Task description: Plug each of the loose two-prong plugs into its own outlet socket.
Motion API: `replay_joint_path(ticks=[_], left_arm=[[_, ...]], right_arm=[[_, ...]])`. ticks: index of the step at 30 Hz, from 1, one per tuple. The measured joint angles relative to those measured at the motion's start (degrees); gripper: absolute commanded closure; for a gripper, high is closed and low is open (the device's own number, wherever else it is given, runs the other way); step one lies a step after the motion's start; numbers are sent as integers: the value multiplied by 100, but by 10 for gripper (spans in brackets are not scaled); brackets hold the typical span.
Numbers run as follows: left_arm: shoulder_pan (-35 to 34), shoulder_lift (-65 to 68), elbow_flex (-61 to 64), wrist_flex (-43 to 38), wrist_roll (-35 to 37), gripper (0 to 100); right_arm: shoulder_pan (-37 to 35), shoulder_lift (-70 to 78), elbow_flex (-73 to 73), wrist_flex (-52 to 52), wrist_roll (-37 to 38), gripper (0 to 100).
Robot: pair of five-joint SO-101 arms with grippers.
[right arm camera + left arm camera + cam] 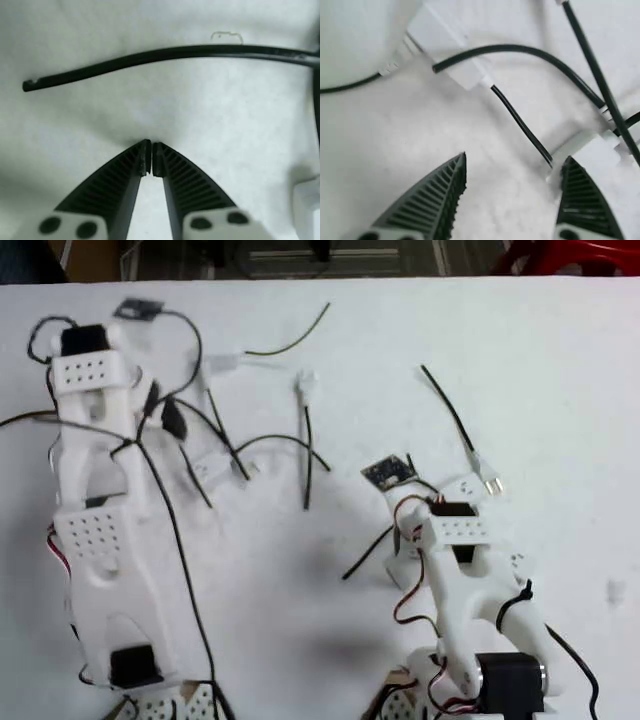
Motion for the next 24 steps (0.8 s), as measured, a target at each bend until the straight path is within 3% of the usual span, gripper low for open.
replay_joint_path(ticks=[6,16,24], left_arm=[[158,-273,185,88,-580,704],[1169,-316,1064,70,-2681,705],[1442,-132,1064,70,-3103,706]], right_arm=[[0,0,0,0,0,978],[0,0,0,0,0,978],[0,0,0,0,0,978]])
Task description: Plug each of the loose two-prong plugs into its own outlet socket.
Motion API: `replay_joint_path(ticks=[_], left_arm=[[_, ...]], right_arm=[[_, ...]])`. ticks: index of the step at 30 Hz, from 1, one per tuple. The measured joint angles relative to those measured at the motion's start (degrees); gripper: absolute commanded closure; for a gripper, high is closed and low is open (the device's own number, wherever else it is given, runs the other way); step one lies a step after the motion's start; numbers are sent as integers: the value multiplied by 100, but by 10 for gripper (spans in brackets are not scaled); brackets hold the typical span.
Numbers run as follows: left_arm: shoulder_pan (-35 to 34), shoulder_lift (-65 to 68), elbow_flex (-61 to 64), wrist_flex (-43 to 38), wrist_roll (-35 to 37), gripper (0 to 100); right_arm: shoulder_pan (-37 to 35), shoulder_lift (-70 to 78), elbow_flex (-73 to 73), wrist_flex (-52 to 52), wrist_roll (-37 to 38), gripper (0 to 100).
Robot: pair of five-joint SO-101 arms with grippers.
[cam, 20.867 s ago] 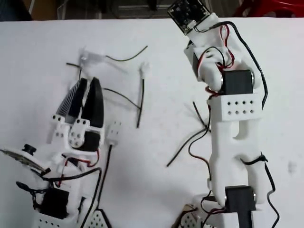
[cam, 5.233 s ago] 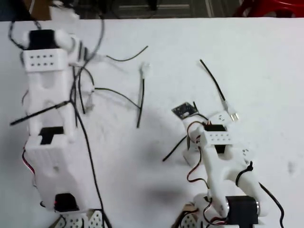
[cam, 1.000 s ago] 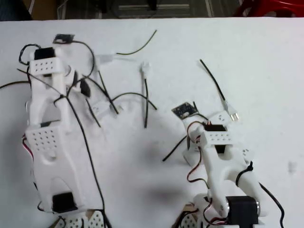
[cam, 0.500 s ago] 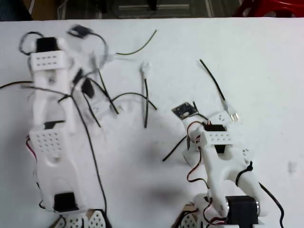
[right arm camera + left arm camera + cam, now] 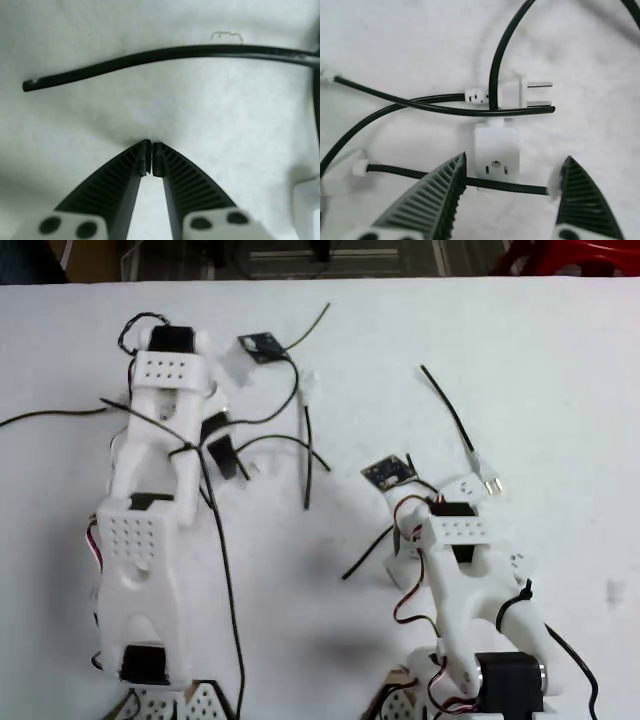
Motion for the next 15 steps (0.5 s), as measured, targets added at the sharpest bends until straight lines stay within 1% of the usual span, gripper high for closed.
replay_joint_path(ticks=[5,15], left_arm=[[0,431,0,-79,0,706],[-53,545,35,-352,-35,708]], right_arm=[[0,0,0,0,0,978],[0,0,0,0,0,978]])
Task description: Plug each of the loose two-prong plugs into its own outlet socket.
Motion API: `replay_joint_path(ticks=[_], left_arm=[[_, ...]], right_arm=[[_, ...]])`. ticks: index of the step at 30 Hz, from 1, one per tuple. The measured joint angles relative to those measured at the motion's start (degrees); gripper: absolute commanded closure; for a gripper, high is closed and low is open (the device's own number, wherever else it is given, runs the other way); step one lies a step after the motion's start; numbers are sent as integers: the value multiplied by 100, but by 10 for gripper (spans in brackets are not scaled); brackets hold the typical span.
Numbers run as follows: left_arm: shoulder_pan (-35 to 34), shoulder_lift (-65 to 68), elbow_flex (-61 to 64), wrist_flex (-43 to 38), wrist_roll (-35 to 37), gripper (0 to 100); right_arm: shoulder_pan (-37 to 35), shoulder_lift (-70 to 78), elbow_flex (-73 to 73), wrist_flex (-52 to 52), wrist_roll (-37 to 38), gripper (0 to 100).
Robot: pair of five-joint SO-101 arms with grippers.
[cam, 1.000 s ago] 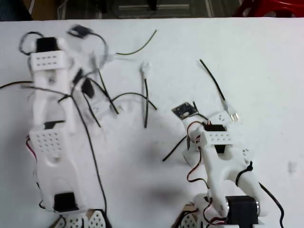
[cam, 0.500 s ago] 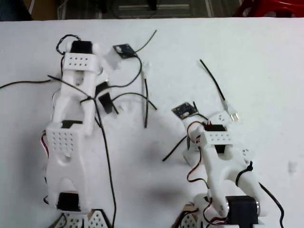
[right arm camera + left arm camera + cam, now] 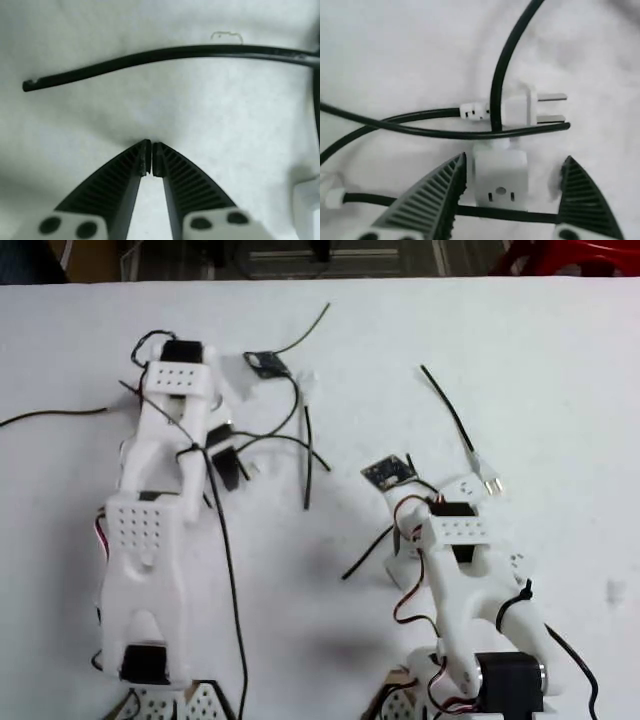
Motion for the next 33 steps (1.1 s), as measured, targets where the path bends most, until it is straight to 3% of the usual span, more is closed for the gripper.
replay_joint_path(ticks=[8,17,22,28,33], left_arm=[[-88,9,0,167,0,882],[-18,334,-264,325,9,888],[-9,308,-695,369,580,884],[-9,-1002,-624,369,905,884],[79,-2743,554,369,914,885]], right_arm=[[0,0,0,0,0,978],[0,0,0,0,0,978],[0,0,0,0,0,978],[0,0,0,0,0,978],[0,0,0,0,0,978]])
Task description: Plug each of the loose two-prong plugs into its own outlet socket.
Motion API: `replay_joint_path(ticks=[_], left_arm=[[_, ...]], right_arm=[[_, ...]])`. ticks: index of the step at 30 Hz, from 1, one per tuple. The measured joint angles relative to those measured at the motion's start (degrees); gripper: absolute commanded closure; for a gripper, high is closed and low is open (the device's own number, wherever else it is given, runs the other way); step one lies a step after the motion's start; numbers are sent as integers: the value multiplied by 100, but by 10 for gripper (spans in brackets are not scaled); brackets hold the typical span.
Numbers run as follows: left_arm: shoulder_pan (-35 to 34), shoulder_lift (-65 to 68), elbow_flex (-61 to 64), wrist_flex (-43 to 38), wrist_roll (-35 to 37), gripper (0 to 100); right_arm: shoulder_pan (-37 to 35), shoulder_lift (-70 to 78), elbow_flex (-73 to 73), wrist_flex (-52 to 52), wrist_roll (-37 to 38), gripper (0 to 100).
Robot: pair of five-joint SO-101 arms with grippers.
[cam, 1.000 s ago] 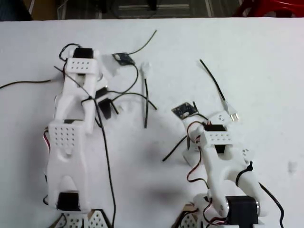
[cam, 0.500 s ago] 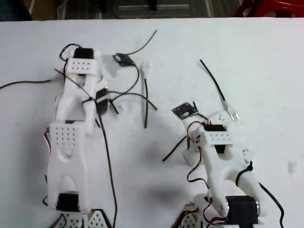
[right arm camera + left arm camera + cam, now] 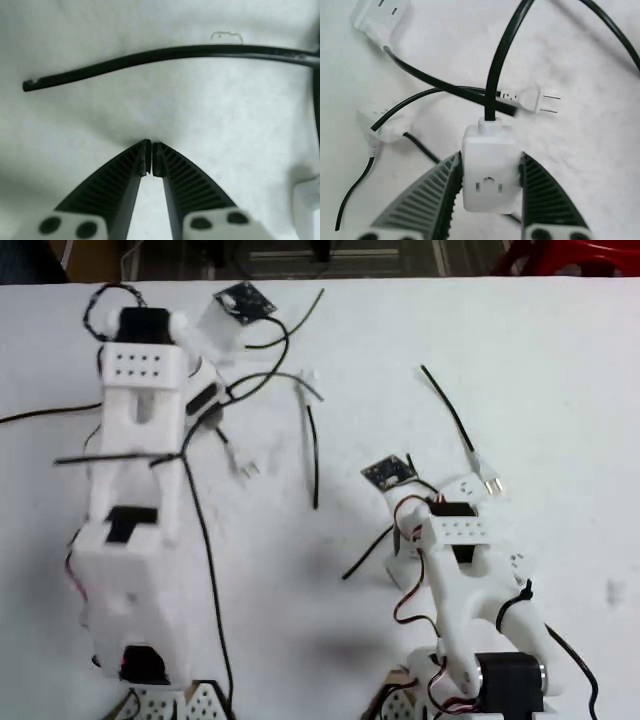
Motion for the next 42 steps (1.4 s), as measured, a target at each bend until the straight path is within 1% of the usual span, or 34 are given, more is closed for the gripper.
replay_joint_path(ticks=[4,8,12,14,18,21,24,27,30,34,38,42], left_arm=[[343,-1538,1565,0,-193,884],[738,-2989,3191,0,-237,884],[835,-3912,4703,-202,-237,884],[835,-4018,5556,-527,-237,884],[835,-4018,7305,-1574,-237,879],[835,-3938,8114,-2295,-237,809],[835,-3754,8299,-2505,-237,711],[844,-3552,8299,-2716,-237,667],[686,-3385,8299,-3270,-237,666],[62,-3121,8070,-4009,-378,666],[-527,-2611,7420,-4167,-791,666],[-1037,-1969,6488,-4167,-888,666]], right_arm=[[0,0,0,0,0,978],[0,0,0,0,0,978],[0,0,0,0,0,978],[0,0,0,0,0,978],[0,0,0,0,0,978],[0,0,0,0,0,978],[0,0,0,0,0,978],[0,0,0,0,0,978],[0,0,0,0,0,978],[0,0,0,0,0,978],[0,0,0,0,0,978],[0,0,0,0,0,978]])
